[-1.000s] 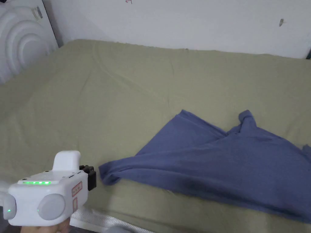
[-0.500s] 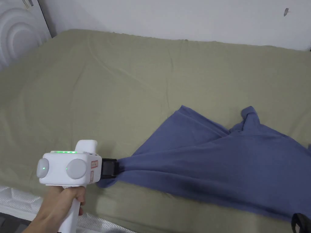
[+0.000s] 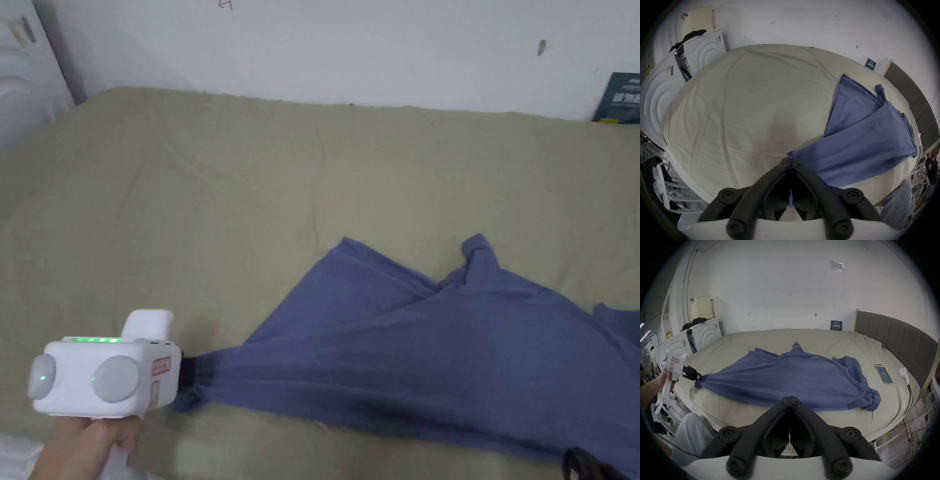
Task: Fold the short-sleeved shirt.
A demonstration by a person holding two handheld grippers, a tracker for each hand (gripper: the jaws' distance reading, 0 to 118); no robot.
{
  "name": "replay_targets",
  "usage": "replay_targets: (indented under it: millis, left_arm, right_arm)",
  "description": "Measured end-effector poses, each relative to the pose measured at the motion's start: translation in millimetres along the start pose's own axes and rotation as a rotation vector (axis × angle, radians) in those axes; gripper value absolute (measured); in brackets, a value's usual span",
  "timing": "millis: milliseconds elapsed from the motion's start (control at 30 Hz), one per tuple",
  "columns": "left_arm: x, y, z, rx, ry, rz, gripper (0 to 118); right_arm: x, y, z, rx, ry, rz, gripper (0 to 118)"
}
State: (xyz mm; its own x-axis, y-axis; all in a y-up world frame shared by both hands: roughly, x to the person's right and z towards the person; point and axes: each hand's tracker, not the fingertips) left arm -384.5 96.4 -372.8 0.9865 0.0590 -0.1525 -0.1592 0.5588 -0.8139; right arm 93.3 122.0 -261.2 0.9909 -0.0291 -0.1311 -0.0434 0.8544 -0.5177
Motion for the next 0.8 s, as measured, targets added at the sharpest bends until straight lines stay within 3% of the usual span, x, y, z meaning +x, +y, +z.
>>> replay_targets:
  millis: [267, 333, 433, 600, 733, 767, 800]
  left_arm:
    - [4, 2, 7, 0.009, -0.01, -0.026, 0]
    - [4, 2, 3, 0.004, -0.011, -0.028, 0]
    - [-1, 2, -1, 0.004, -0.031, 0.0, 0]
    - [5, 2, 2, -0.003, -0.033, 0.0, 0]
    - [7, 2, -1, -0.015, -0.042, -0.001, 0]
    - [8, 3, -3, -0.02, -0.037, -0.011, 0]
    - [9, 5, -4, -0.026, -0.031, -0.024, 0]
  right_arm:
    - [40, 43, -50, -0.076, -0.055, -0.038, 0]
    - [57, 62, -80, -0.107, -0.029, -0.06, 0]
    - [81, 96, -143, -0.181, -0.054, 0.002, 0]
    - [115, 139, -241, -0.293, -0.016, 0.047, 1]
    - [132, 164, -307, -0.43, -0.017, 0.06, 52]
    - [136, 167, -324, -0.501, -0.004, 0.052, 111]
    - [137, 169, -330, -0.489, 0.016, 0.059, 118]
